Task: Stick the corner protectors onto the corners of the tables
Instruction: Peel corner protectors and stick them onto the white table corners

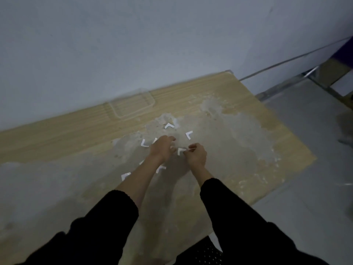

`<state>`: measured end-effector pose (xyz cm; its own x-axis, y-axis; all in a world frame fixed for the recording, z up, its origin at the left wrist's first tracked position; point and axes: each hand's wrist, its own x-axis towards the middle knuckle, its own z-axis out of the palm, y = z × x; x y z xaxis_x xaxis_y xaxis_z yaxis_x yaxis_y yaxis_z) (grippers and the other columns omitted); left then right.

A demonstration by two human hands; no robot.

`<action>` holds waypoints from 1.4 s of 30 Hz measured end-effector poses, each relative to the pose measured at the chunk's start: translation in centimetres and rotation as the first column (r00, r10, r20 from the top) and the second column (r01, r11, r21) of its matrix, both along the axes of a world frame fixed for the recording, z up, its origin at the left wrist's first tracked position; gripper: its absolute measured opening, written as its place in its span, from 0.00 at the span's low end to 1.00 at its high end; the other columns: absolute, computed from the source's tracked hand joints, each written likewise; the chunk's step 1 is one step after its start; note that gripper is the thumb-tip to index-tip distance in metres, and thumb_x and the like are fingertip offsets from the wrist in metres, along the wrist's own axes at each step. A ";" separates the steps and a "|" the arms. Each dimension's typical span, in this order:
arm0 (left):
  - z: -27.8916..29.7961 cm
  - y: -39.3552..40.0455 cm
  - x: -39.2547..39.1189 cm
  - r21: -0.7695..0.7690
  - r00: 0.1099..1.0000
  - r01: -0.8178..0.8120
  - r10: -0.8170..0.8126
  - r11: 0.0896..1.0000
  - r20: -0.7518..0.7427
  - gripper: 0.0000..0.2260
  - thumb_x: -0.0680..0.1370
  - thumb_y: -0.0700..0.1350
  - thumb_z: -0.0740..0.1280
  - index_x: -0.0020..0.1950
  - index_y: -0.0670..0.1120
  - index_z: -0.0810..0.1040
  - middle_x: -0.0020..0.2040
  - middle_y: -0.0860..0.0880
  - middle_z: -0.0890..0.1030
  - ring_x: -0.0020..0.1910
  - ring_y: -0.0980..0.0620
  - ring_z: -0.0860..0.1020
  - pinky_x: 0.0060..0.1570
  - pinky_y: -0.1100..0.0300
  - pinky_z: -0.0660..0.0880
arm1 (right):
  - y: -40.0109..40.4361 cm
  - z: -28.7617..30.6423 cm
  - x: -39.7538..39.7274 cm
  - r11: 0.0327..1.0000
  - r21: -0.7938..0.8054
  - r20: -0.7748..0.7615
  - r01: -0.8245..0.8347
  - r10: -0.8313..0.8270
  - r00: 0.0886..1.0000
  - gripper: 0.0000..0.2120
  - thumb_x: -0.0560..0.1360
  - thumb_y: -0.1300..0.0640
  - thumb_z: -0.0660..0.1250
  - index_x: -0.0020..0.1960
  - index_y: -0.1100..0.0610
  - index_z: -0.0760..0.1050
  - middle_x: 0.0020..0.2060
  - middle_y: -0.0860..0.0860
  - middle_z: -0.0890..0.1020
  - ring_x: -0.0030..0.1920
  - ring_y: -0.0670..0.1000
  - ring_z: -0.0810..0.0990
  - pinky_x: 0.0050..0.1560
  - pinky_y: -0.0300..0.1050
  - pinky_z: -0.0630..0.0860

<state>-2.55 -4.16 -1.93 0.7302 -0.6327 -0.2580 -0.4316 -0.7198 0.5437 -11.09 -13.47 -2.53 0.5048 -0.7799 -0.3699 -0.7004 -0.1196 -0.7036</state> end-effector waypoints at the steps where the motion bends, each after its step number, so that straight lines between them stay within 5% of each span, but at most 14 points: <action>1: -0.3 -0.7 0.1 -0.002 1.000 -0.020 0.020 1.000 -0.001 0.19 0.77 0.45 0.67 0.68 0.45 0.73 0.62 0.42 0.77 0.60 0.43 0.77 0.57 0.51 0.74 | -0.6 -0.3 0.2 1.000 0.019 0.020 0.021 -0.022 1.000 0.13 0.69 0.62 0.71 0.53 0.61 0.76 0.51 0.59 0.82 0.54 0.58 0.80 0.52 0.45 0.74; 5: -2.0 -2.3 -0.3 0.044 0.997 -0.081 0.081 0.996 -0.001 0.17 0.76 0.50 0.68 0.62 0.44 0.77 0.59 0.41 0.74 0.57 0.42 0.76 0.55 0.50 0.75 | -2.2 -1.5 0.4 0.997 0.082 0.049 -0.003 -0.001 0.999 0.12 0.68 0.64 0.71 0.52 0.63 0.77 0.49 0.58 0.82 0.52 0.57 0.80 0.49 0.44 0.73; 14: -3.7 -3.7 -1.1 -0.051 0.976 -0.218 0.217 0.975 -0.024 0.03 0.72 0.37 0.69 0.43 0.40 0.77 0.48 0.40 0.77 0.45 0.42 0.76 0.42 0.53 0.72 | -3.8 -3.4 0.2 0.989 0.118 0.120 -0.088 0.074 0.990 0.11 0.66 0.63 0.73 0.48 0.63 0.78 0.43 0.56 0.82 0.43 0.52 0.79 0.49 0.43 0.75; 21: -3.7 -3.8 -2.5 -0.158 0.919 -0.393 0.382 0.906 -0.094 0.15 0.72 0.38 0.71 0.32 0.51 0.69 0.30 0.52 0.73 0.33 0.51 0.74 0.34 0.60 0.70 | -4.2 -3.6 0.0 0.965 0.192 0.224 -0.181 0.136 0.965 0.08 0.68 0.64 0.71 0.47 0.62 0.82 0.40 0.52 0.83 0.42 0.49 0.79 0.47 0.39 0.77; 26: -3.3 -3.8 -3.3 -0.216 0.850 -0.526 0.500 0.823 -0.166 0.15 0.71 0.39 0.73 0.31 0.50 0.69 0.29 0.51 0.73 0.37 0.43 0.79 0.38 0.53 0.76 | -4.0 -3.8 -0.1 0.968 0.116 0.303 -0.222 0.178 0.936 0.07 0.72 0.66 0.68 0.47 0.63 0.84 0.39 0.52 0.84 0.40 0.47 0.80 0.36 0.24 0.71; 31: -3.1 -3.4 -4.4 -0.302 0.750 -0.662 0.592 0.686 -0.297 0.12 0.70 0.39 0.74 0.33 0.45 0.71 0.34 0.36 0.80 0.33 0.43 0.82 0.36 0.49 0.81 | -3.1 -3.5 -0.2 0.975 0.054 0.319 -0.214 0.186 0.929 0.06 0.70 0.67 0.68 0.40 0.63 0.84 0.36 0.58 0.86 0.35 0.48 0.80 0.38 0.41 0.75; 34: -2.5 -3.5 -4.9 -0.341 0.704 -0.710 0.609 0.616 -0.365 0.12 0.71 0.38 0.74 0.34 0.43 0.71 0.30 0.40 0.79 0.24 0.57 0.78 0.26 0.64 0.77 | -3.1 -3.0 -0.4 0.961 -0.076 0.315 -0.265 0.275 0.909 0.06 0.71 0.66 0.67 0.39 0.63 0.83 0.35 0.57 0.85 0.35 0.50 0.80 0.36 0.40 0.72; 37: -2.1 -3.4 -5.0 -0.345 0.624 -0.781 0.629 0.520 -0.463 0.12 0.71 0.37 0.73 0.34 0.43 0.71 0.31 0.43 0.78 0.28 0.52 0.78 0.24 0.67 0.75 | -2.9 -2.5 -0.5 0.943 -0.133 0.324 -0.306 0.333 0.886 0.06 0.72 0.64 0.67 0.42 0.62 0.83 0.37 0.56 0.85 0.38 0.53 0.82 0.40 0.44 0.75; 39: -2.1 -3.0 -4.8 -0.322 0.553 -0.832 0.620 0.452 -0.557 0.11 0.71 0.36 0.73 0.35 0.42 0.72 0.34 0.40 0.78 0.31 0.49 0.78 0.24 0.66 0.76 | -2.7 -2.7 -0.3 0.953 -0.073 0.331 -0.293 0.300 0.895 0.06 0.72 0.65 0.67 0.41 0.62 0.83 0.37 0.55 0.85 0.37 0.51 0.80 0.39 0.42 0.74; 42: -2.2 -2.1 -4.5 -0.300 0.483 -0.873 0.590 0.386 -0.647 0.11 0.72 0.33 0.71 0.35 0.42 0.72 0.36 0.40 0.79 0.29 0.50 0.79 0.25 0.64 0.78 | -3.0 -3.5 0.5 0.953 0.252 0.341 -0.168 0.075 0.937 0.13 0.70 0.69 0.67 0.30 0.57 0.79 0.30 0.54 0.81 0.36 0.53 0.79 0.43 0.51 0.79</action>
<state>-7.09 -6.21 -4.09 0.8860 0.0035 -0.4637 0.4592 -0.1464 0.8762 -10.58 -16.45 -5.99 0.7175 -0.5965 -0.3596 -0.4207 0.0402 -0.9063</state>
